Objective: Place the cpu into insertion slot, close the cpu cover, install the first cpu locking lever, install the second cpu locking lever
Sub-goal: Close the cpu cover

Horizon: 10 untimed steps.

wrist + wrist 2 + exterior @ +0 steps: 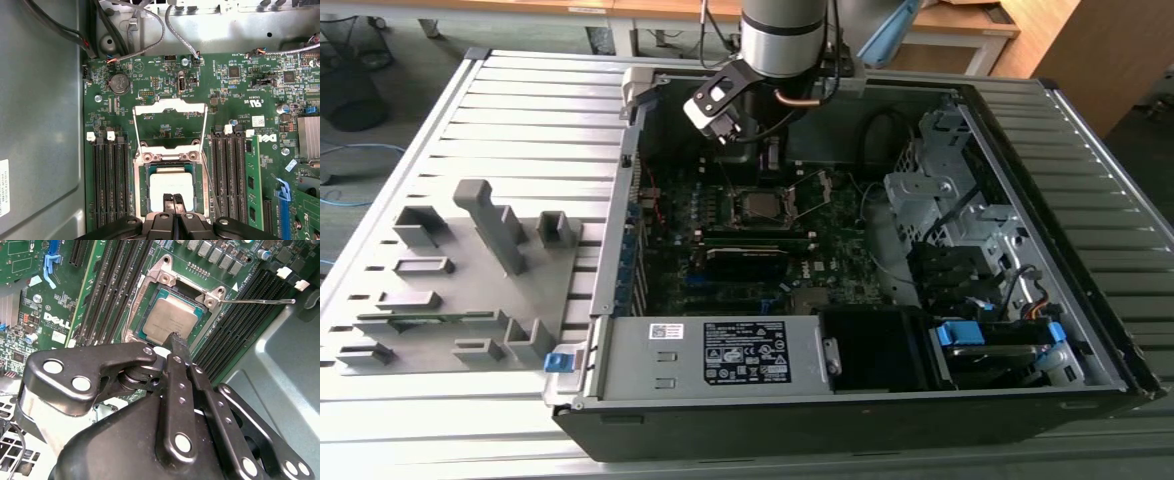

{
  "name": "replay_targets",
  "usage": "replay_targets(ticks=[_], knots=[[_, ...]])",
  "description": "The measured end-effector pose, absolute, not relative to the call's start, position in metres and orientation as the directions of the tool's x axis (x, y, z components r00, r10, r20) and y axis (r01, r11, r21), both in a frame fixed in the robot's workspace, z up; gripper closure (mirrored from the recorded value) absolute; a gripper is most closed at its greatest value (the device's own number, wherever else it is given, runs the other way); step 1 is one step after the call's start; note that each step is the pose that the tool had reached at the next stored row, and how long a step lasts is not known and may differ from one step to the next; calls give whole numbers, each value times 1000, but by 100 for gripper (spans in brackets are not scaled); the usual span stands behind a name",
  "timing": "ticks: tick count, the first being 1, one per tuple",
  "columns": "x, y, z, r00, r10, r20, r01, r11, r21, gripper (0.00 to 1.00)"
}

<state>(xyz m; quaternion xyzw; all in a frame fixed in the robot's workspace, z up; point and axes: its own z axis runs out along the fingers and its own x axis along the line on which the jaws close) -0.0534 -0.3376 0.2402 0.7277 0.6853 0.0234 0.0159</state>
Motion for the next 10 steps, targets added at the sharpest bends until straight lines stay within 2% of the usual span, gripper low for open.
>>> replay_targets(ticks=[10], knots=[[-53,-338,243,60,998,12,997,-60,55,89]])
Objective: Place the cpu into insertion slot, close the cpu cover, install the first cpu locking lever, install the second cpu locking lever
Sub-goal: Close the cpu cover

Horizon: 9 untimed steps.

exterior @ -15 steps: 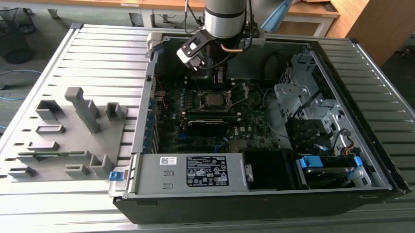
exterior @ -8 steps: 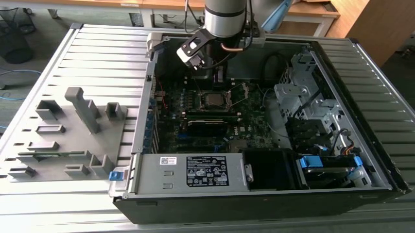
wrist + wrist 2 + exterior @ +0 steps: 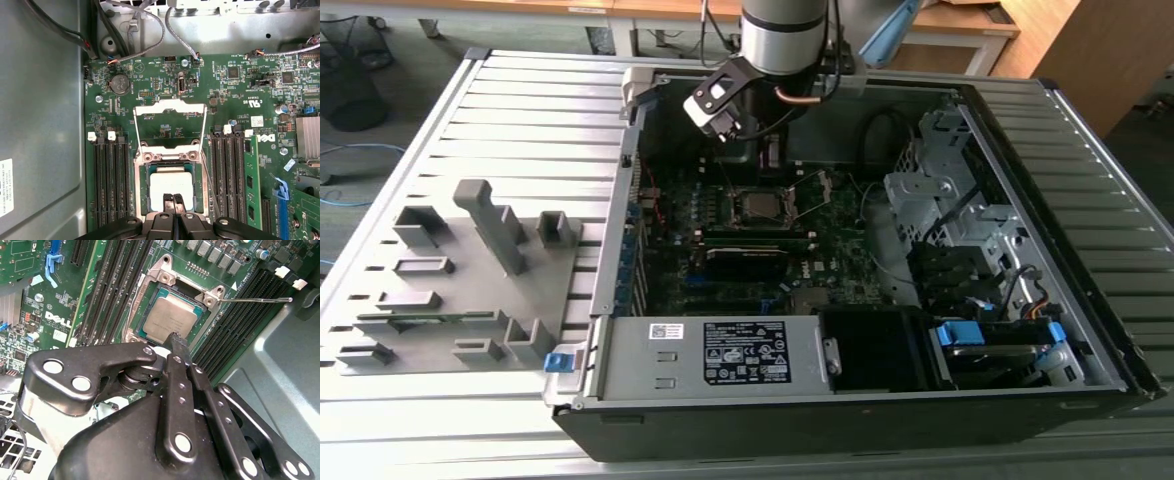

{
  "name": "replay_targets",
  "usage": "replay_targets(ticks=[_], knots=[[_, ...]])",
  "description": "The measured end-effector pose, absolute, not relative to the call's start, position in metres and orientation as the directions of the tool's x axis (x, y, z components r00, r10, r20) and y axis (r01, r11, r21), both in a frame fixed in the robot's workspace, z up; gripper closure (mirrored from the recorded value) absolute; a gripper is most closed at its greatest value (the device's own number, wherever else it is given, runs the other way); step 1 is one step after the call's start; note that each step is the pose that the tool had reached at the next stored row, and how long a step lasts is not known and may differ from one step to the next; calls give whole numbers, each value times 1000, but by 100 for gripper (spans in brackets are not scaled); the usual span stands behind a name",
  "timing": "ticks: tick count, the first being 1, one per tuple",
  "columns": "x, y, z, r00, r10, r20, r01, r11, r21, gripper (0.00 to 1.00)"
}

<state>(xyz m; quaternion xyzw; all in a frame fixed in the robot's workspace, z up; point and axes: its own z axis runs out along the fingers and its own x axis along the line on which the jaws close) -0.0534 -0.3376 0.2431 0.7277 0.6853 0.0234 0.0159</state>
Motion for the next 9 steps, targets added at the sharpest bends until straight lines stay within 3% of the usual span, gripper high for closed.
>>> replay_targets(ticks=[9], knots=[[-53,-338,246,60,998,13,997,-60,55,89]])
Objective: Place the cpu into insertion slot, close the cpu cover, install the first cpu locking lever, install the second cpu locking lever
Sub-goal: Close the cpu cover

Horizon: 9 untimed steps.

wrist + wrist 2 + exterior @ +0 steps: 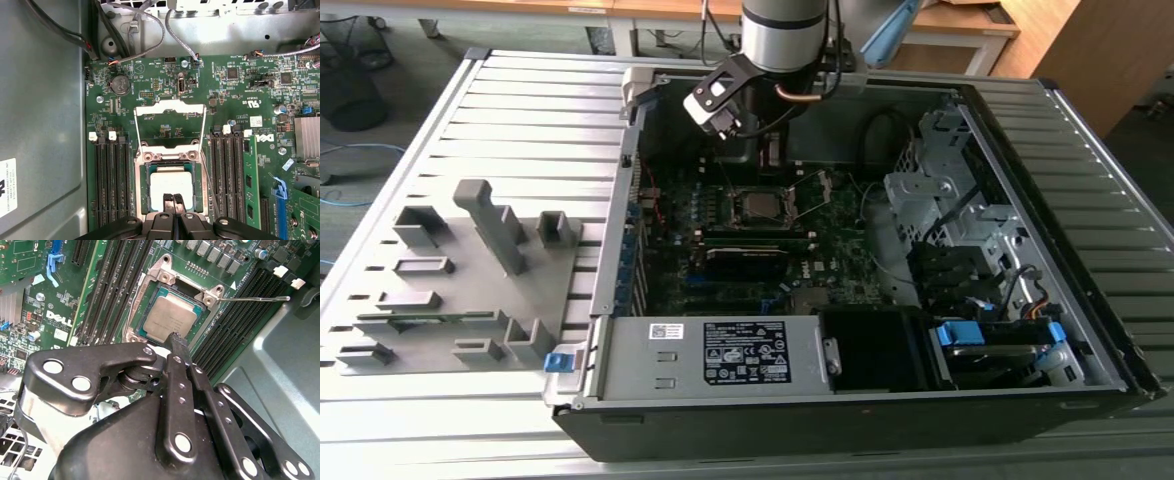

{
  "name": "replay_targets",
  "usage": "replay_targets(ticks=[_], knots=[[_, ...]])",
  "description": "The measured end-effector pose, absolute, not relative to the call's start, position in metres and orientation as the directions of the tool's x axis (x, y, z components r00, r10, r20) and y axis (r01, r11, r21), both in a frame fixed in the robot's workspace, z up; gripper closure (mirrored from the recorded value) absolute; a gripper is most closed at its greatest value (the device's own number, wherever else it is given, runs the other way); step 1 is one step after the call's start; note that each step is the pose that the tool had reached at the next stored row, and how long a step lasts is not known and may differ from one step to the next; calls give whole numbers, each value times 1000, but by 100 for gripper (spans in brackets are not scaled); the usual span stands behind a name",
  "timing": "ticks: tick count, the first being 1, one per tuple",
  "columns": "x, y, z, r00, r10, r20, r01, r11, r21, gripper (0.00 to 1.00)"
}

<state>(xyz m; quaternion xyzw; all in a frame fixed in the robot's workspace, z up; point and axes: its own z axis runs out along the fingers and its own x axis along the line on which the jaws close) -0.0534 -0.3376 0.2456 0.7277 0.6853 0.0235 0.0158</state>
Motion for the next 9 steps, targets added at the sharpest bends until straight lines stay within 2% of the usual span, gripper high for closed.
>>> replay_targets(ticks=[9], knots=[[-53,-338,247,60,998,12,997,-60,55,89]])
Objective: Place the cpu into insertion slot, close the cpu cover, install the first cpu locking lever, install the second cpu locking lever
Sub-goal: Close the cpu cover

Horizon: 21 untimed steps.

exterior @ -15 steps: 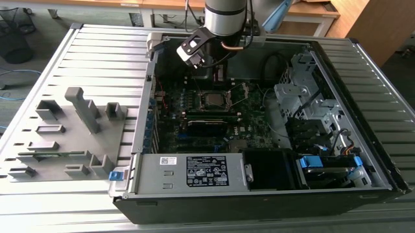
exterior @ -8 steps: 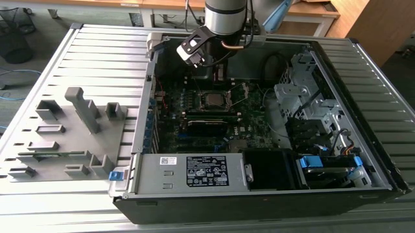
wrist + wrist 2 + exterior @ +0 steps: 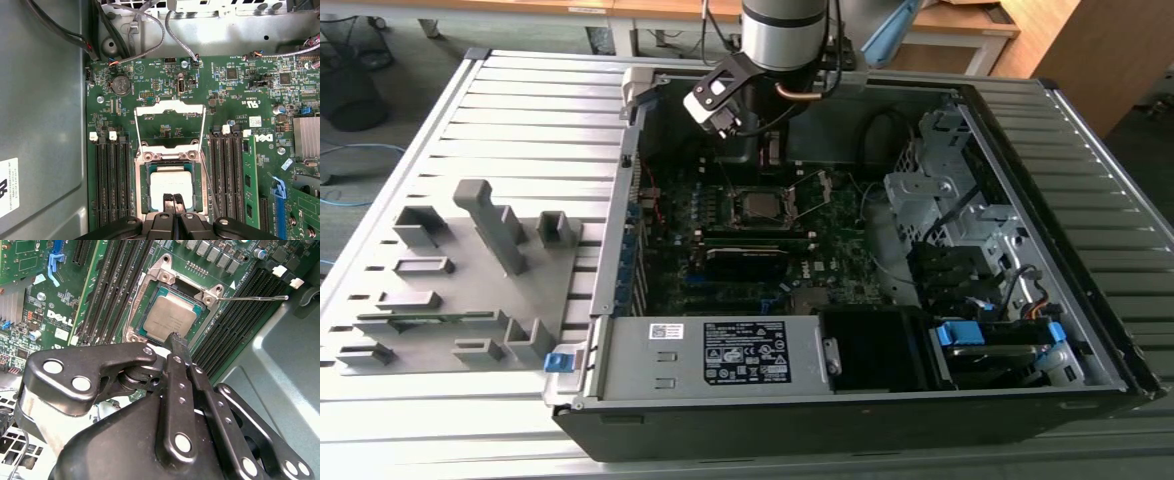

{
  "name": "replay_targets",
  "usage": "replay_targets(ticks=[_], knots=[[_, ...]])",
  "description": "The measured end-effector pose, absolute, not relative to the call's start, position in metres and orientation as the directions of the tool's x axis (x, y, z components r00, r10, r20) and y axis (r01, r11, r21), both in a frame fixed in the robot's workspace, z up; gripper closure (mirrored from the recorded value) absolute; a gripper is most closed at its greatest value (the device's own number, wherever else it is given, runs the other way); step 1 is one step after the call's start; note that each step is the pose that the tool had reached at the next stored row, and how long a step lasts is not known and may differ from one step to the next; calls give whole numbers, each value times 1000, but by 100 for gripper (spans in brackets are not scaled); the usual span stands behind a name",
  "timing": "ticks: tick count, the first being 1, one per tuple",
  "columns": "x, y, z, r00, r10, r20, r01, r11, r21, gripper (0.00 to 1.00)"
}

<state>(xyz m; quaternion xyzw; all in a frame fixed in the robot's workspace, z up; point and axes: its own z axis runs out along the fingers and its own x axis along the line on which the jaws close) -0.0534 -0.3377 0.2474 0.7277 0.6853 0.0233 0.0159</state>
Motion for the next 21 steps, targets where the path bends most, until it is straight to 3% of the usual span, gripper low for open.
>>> replay_targets(ticks=[21], knots=[[-44,-338,248,60,998,12,997,-60,55,89]])
